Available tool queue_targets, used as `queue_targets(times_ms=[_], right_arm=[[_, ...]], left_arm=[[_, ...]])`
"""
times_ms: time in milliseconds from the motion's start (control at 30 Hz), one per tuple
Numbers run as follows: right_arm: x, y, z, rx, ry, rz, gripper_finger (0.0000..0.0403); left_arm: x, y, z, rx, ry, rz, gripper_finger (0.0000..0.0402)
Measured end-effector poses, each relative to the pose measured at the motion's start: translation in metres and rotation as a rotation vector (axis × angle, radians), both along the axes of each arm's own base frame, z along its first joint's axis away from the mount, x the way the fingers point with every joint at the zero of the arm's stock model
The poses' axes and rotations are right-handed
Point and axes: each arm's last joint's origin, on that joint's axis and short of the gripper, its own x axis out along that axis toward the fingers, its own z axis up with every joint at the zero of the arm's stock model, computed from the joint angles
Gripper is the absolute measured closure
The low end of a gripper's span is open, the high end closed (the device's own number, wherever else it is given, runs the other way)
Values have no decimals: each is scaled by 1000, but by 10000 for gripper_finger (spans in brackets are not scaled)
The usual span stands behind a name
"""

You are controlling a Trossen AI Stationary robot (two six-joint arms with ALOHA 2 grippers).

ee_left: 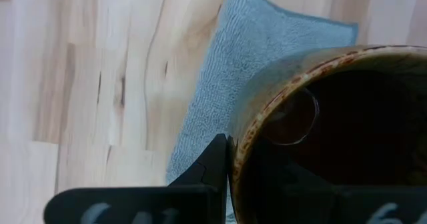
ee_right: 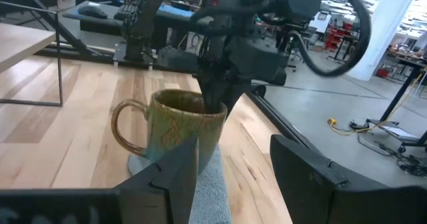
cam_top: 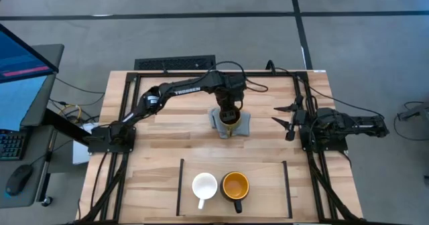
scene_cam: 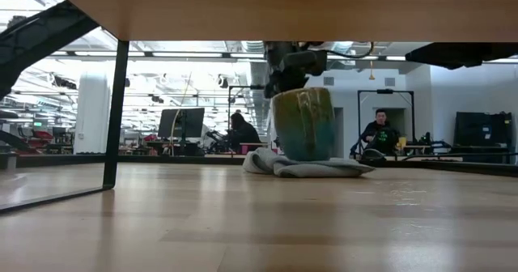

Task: Stack small to large cups/mugs on shelf
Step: Put the light brown mug on the shelf

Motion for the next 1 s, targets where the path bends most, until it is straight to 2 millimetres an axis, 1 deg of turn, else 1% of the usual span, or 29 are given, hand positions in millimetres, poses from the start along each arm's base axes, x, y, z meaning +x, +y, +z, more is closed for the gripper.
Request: queue_targets(times_ms=[300,467,567,1000], right_arm=[[0,0,-1,-1,15,0,193],[0,0,-1,-1,15,0,193],[0,0,-1,-1,15,0,193],[0,0,-2,24,16,-3,193]], left_arm=[[-2,0,-2,0,25,9,380],[-2,0,-2,-6,27,8,350],[-2,0,-1,-11,24,7,342],[-2,-1,-1,-37,17,-2,344]])
